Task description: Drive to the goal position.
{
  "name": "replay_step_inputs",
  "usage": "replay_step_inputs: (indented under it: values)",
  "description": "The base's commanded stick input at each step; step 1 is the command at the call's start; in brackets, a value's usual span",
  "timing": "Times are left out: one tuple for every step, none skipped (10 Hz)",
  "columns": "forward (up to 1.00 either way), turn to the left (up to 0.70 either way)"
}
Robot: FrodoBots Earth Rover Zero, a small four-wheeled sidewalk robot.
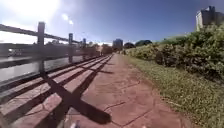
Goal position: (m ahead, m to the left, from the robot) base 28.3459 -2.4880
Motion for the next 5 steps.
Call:
replay_step_inputs:
  values:
    - [0.85, 0.00]
    - [0.85, 0.00]
    - [0.85, 0.00]
    - [0.85, 0.00]
    - [0.85, 0.00]
